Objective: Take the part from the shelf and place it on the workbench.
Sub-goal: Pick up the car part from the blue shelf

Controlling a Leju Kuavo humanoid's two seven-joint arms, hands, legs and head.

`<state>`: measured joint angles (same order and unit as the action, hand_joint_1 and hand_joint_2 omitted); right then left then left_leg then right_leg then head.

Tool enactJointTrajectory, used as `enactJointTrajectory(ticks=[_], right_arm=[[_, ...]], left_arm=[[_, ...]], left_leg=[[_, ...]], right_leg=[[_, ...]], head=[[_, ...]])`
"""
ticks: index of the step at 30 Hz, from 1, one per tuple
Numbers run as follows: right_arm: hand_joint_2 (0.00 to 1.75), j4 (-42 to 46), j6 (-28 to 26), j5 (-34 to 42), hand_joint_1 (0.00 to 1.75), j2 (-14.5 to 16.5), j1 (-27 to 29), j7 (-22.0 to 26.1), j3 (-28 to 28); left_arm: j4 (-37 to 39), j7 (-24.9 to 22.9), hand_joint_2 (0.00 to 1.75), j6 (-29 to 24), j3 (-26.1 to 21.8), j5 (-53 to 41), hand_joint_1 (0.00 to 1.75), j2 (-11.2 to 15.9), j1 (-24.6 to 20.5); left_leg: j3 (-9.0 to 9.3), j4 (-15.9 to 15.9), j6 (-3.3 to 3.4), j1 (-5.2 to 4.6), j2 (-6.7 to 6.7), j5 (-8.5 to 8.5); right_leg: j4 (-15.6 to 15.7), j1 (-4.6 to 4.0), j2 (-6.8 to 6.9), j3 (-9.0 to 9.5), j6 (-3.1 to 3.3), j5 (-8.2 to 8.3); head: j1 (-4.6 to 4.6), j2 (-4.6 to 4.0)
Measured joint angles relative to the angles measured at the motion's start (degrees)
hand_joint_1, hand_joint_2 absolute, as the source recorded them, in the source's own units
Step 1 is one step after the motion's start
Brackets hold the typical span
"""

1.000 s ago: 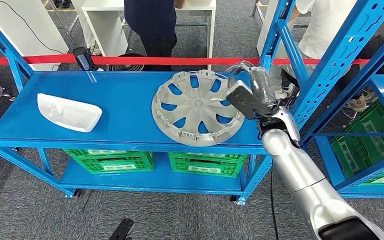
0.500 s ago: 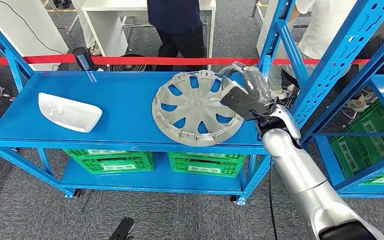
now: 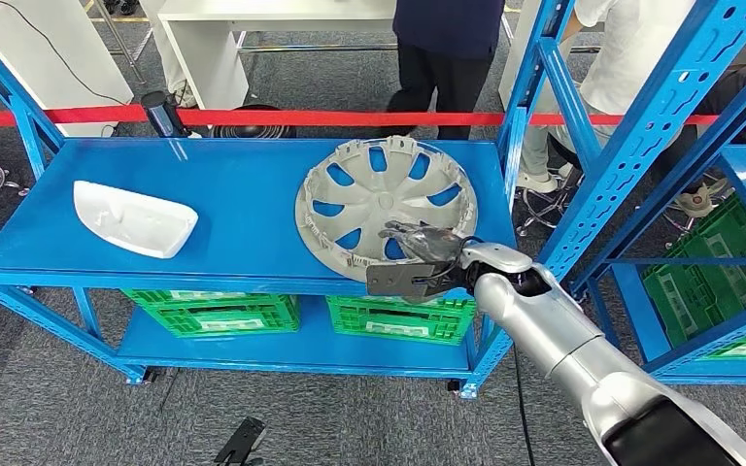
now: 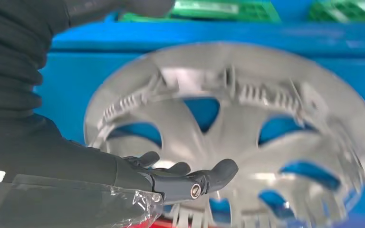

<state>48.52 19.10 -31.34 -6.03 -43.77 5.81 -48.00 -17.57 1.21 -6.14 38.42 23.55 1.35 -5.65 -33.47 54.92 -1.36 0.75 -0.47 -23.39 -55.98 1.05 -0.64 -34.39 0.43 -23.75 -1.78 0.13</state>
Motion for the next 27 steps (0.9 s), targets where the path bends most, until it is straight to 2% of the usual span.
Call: enactJointTrajectory(ticks=[9,27], right_arm=[[1.75,-2.7,1.3,0.7,0.0,0.2,-2.5,-0.2,-2.8],[1.75,-8.1,3.4,1.8,0.0,-0.4,-3.4,-0.5,-5.9]], left_arm=[[0.0,-0.3,1.75,-0.2,0.0,0.3,0.0,0.1,0.0],[0.0,-0.3,1.75,-0.1,0.1,0.1,0.0,0.4,0.0]], left_leg=[[0.02,0.0,0.0,0.0,0.0,0.01],[0.03,0.0,0.0,0.0,0.0,0.0]], right_leg=[[0.0,0.0,0.0,0.01,0.0,0.0],[0.0,0.0,0.0,0.0,0.0,0.0]], head=[[-0.01,0.0],[-0.01,0.0]])
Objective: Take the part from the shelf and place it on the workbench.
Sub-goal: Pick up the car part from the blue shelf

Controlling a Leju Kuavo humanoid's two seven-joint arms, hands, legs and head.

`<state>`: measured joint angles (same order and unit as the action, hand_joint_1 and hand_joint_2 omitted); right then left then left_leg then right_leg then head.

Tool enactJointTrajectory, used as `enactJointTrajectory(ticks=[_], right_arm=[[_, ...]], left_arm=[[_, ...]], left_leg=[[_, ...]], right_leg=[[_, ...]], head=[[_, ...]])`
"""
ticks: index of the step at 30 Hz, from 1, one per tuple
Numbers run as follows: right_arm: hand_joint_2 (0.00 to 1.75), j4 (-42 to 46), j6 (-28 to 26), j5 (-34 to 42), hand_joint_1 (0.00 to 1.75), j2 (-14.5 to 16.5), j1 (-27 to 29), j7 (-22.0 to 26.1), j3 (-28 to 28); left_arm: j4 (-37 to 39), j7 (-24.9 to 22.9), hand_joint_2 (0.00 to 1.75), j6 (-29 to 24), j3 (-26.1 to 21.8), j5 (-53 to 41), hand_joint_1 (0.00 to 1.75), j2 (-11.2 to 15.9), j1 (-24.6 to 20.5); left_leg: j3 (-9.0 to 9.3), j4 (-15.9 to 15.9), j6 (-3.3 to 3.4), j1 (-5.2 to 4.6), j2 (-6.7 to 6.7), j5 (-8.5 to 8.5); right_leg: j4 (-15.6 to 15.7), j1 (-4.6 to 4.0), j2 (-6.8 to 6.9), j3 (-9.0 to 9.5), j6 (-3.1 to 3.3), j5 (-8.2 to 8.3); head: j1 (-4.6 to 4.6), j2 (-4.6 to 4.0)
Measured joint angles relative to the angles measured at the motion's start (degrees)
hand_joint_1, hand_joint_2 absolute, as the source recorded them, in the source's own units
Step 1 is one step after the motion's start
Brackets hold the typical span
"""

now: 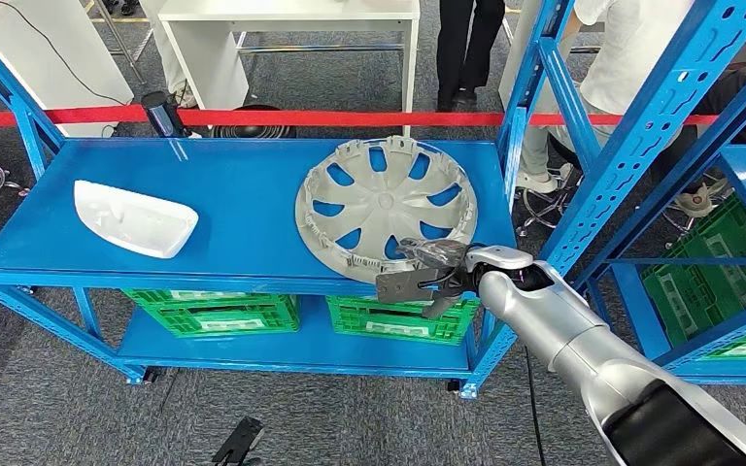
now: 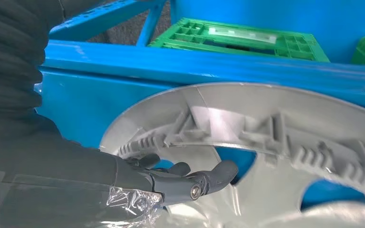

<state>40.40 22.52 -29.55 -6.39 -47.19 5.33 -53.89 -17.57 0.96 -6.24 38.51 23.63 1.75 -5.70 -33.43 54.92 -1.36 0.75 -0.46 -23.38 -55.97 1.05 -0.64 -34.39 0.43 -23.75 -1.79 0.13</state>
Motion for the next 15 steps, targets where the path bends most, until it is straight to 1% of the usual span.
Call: enactJointTrajectory(ticks=[15], right_arm=[[1.75,-4.5,2.4,-2.0,0.0,-0.1,-2.4,0.7,-4.6]], left_arm=[[0.0,0.0,1.75,0.9,0.6,-0.2,0.0,0.3,-0.1]], left_leg=[[0.24,0.0,0.0,-0.01,-0.04,0.0]], right_leg=[[0.0,0.0,0.04,0.29,-0.01,-0.01]], head=[[0.01,-0.01]])
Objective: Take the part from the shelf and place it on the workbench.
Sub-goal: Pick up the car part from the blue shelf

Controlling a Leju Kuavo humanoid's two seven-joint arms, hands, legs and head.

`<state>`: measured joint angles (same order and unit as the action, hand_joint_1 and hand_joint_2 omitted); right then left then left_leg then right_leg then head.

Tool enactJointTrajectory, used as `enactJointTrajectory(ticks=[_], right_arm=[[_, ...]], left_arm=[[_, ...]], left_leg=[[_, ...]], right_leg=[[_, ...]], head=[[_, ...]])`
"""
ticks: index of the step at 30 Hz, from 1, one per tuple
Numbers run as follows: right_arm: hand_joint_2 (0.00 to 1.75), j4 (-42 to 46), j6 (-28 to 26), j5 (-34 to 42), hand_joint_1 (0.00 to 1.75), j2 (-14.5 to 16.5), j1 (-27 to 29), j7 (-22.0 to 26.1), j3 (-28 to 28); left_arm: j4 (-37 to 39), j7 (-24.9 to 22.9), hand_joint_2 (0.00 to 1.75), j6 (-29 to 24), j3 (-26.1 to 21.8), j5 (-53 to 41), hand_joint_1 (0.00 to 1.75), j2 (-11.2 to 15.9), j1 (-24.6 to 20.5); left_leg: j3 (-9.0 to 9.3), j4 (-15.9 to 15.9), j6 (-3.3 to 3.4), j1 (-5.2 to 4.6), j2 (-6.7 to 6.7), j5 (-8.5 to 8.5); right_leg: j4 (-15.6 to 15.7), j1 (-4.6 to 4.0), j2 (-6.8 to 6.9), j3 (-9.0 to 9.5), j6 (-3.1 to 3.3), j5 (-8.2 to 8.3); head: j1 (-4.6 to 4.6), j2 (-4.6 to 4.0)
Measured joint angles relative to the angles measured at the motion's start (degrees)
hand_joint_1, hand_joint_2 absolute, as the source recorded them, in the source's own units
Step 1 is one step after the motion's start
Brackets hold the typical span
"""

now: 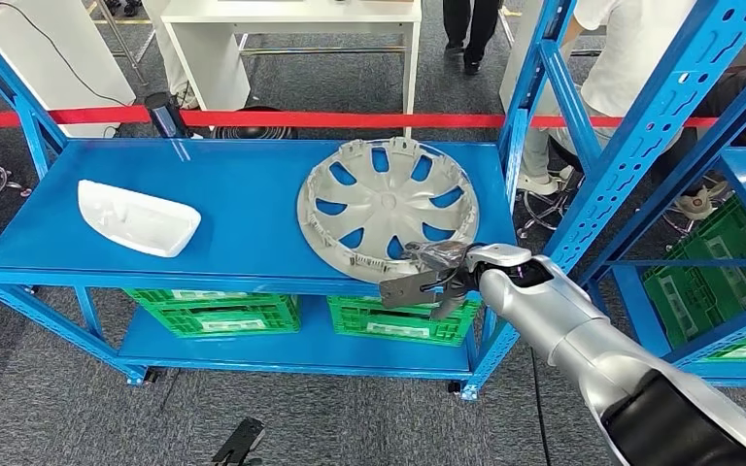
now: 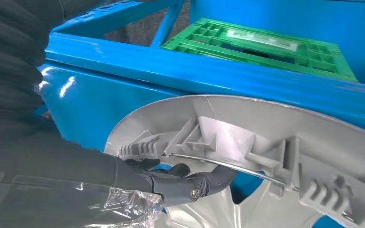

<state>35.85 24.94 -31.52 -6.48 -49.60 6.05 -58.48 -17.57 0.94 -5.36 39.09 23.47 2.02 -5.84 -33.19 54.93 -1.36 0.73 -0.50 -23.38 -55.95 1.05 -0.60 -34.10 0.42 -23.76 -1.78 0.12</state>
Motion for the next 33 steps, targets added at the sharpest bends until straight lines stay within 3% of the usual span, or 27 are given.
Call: enactJointTrajectory(ticks=[7,9,13,33], right_arm=[[1.75,-0.9,0.1,-3.5,0.0,0.0,-0.8,0.0,-3.3],[1.75,-1.0,-0.1,-4.6,0.07,0.0,-1.1,0.0,-4.4],[1.75,-1.0,-1.0,-6.2,1.75,0.0,-1.4,0.0,-6.3],[1.75,-0.8,-4.8,-8.5,1.75,-0.5,-3.2,1.1,-9.7]], left_arm=[[0.0,0.0,1.75,0.0,0.0,0.3,0.0,0.1,0.0],[0.0,0.0,1.75,0.0,0.0,0.4,0.0,0.1,0.0],[0.0,0.1,1.75,-0.1,0.0,0.7,0.0,0.1,0.0],[0.0,1.4,1.75,-1.1,-0.2,2.3,0.0,0.2,0.0]], left_leg=[[0.11,0.0,0.0,-0.02,0.01,0.0],[0.13,0.0,0.01,-0.02,0.0,0.0],[0.14,0.0,0.03,-0.02,-0.01,0.02],[0.2,0.0,0.06,-0.04,-0.11,0.03]], right_leg=[[0.0,0.02,0.01,0.11,0.0,0.0],[0.0,0.02,0.01,0.13,0.0,0.0],[0.0,0.02,0.01,0.16,0.0,0.0],[0.0,0.04,0.09,0.22,-0.01,0.0]], head=[[-0.02,0.0],[-0.02,0.01],[-0.01,0.0],[-0.01,0.01]])
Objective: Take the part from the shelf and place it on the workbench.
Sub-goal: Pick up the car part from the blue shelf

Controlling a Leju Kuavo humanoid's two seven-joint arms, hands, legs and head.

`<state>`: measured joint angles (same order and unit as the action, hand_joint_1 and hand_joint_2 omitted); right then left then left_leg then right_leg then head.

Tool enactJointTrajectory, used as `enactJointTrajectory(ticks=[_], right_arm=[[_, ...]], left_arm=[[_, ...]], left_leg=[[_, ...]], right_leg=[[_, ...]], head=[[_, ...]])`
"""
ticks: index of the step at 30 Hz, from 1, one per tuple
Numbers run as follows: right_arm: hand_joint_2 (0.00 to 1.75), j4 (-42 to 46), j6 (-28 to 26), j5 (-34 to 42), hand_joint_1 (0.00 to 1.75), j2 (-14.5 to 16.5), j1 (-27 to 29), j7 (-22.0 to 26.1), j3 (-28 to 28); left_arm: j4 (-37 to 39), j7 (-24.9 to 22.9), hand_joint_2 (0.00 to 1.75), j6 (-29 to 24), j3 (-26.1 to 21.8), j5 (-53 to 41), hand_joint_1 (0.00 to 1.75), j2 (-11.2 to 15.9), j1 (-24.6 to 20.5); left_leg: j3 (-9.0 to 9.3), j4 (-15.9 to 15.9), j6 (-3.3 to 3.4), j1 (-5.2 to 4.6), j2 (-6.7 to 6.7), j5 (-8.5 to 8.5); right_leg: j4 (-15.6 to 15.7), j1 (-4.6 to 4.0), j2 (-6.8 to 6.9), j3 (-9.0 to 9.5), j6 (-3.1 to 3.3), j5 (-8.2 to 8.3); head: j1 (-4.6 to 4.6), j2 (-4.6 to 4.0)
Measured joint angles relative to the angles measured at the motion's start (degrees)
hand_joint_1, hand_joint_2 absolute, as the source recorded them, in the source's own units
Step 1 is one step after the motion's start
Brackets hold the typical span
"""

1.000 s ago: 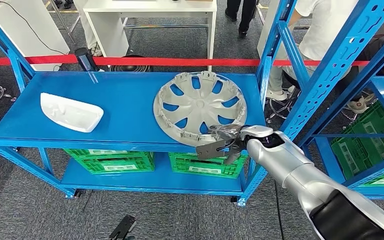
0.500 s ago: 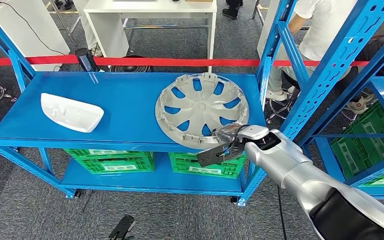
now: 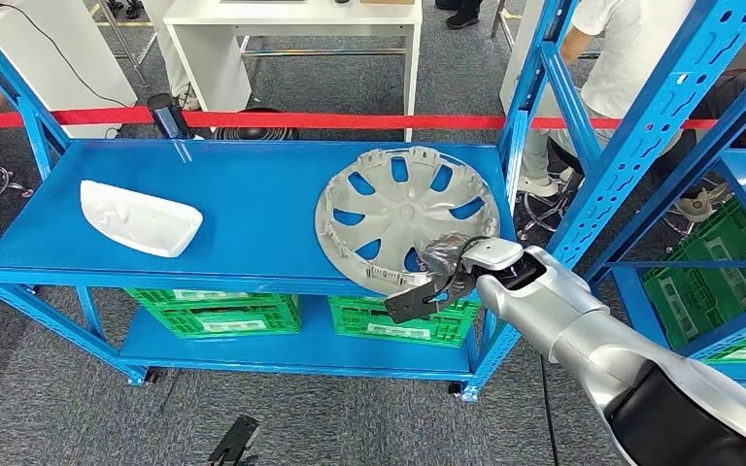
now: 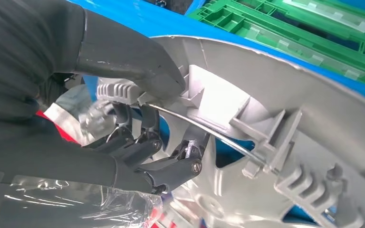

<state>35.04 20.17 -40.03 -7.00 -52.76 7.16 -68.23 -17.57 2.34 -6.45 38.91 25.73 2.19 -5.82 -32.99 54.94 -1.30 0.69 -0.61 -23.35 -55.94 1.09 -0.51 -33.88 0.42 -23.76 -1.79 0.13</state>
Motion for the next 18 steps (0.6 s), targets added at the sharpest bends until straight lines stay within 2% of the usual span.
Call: enactJointTrajectory(ticks=[11,14,18], right_arm=[[1.75,1.5,-6.7,0.2,1.75,-1.0,1.3,0.5,0.2],[1.75,2.3,-13.3,-0.1,1.75,-1.2,2.6,0.0,1.7],[1.75,5.0,-25.7,-1.4,1.75,-1.8,4.1,0.0,6.0]], left_arm=[[0.0,1.0,1.75,-0.6,-0.8,0.7,0.0,0.0,0.1],[0.0,1.6,1.75,-1.2,-1.0,1.2,0.0,0.0,0.3],[0.0,2.6,1.75,-2.3,-1.2,1.6,0.0,-0.1,0.9]], left_leg=[[-0.02,0.0,0.0,0.01,0.02,0.0],[-0.14,0.0,0.01,0.01,0.03,0.01],[-0.24,0.0,0.01,0.01,0.1,0.02]], right_leg=[[0.0,-0.01,-0.01,-0.02,0.0,0.01],[0.0,-0.01,-0.02,-0.12,-0.01,0.02],[0.0,-0.01,-0.05,-0.25,-0.01,0.03]], head=[[0.01,0.0],[0.01,-0.01],[-0.01,-0.01]])
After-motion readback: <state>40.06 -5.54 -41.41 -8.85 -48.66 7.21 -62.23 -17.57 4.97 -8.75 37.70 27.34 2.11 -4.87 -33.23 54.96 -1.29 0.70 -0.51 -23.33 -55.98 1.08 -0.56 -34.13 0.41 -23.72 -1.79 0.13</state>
